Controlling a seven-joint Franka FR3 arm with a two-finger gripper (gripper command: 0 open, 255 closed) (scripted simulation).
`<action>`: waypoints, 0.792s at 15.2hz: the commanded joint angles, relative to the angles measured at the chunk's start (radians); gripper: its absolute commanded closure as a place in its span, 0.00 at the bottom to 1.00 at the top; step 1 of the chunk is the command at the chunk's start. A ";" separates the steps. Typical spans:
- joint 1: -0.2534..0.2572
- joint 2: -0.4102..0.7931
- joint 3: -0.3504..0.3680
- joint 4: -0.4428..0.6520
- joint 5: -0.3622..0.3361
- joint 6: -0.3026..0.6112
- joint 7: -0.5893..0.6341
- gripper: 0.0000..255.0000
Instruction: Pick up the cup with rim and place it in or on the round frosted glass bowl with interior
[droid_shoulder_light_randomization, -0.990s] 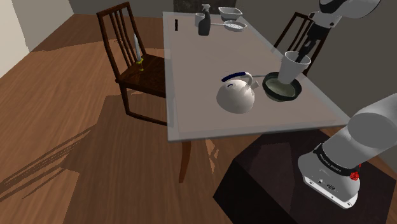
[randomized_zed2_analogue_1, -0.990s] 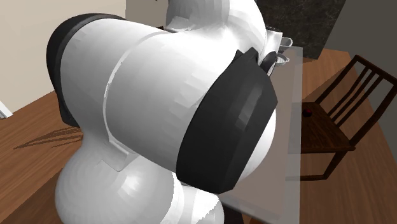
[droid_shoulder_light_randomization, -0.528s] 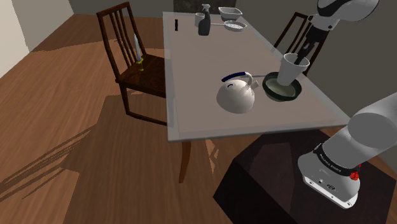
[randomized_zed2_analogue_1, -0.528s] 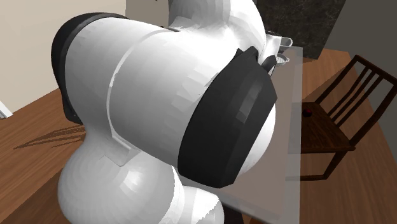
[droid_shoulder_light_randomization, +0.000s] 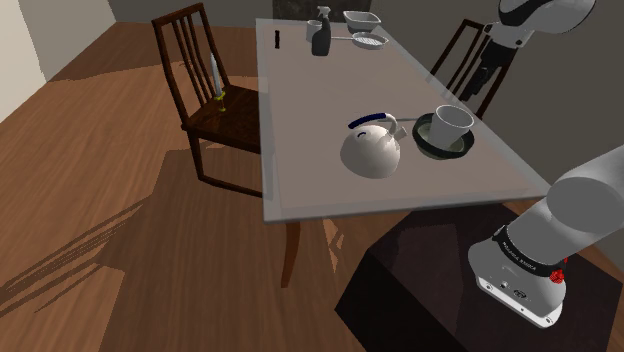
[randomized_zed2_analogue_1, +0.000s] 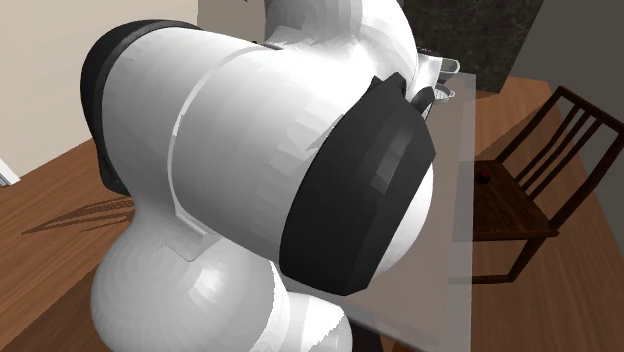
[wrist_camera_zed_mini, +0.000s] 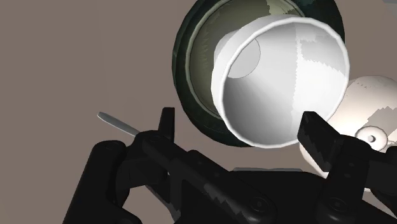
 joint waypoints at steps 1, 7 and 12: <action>-0.002 -0.015 0.002 0.022 -0.006 -0.035 0.005 0.00; -0.006 -0.047 0.009 0.089 -0.017 -0.133 0.014 0.00; -0.006 -0.047 0.009 0.089 -0.017 -0.133 0.014 0.00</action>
